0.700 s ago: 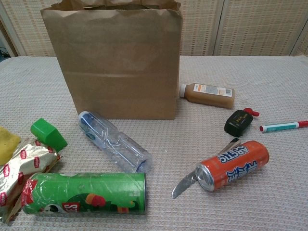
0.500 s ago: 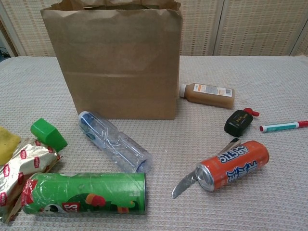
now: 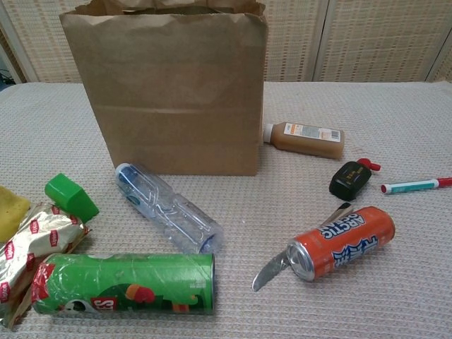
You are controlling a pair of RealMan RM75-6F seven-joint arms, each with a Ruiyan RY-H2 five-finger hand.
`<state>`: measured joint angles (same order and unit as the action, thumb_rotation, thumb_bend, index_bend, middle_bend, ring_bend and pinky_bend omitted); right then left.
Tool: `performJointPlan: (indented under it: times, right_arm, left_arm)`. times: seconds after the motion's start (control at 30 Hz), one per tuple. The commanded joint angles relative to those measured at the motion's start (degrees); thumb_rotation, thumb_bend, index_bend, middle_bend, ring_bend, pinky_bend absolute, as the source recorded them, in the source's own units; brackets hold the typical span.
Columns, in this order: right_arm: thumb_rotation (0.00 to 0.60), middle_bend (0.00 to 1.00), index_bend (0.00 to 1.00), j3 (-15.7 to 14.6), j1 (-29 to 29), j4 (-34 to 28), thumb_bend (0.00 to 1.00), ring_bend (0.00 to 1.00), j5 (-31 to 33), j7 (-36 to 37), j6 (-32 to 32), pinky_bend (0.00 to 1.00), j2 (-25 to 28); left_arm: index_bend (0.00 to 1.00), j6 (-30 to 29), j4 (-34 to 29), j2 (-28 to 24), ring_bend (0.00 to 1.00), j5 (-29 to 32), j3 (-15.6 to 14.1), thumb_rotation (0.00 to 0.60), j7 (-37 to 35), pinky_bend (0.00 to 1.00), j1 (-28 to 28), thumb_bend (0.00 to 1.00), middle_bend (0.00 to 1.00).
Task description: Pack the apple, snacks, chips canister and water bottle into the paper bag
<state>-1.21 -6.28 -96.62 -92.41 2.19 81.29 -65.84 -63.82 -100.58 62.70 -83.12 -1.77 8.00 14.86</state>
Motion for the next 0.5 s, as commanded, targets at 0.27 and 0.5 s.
performJointPlan:
  times: [0.27,0.5]
  right_arm:
    - [0.600,0.00,0.00,-0.42,-0.44,-0.83,0.00,0.00,0.26,0.13,-1.32,0.00,0.51]
    - [0.600,0.00,0.00,-0.75,-0.55,-1.32,0.00,0.00,0.38,0.33,-1.89,0.00,1.05]
  left_arm:
    - [0.00,12.84,-1.00,1.99,0.00,11.33,1.99,0.600,11.37,0.05,9.64,0.35,0.00]
    - [0.00,14.66,2.33,3.10,0.00,16.14,1.95,0.600,15.77,0.06,12.21,0.34,0.00]
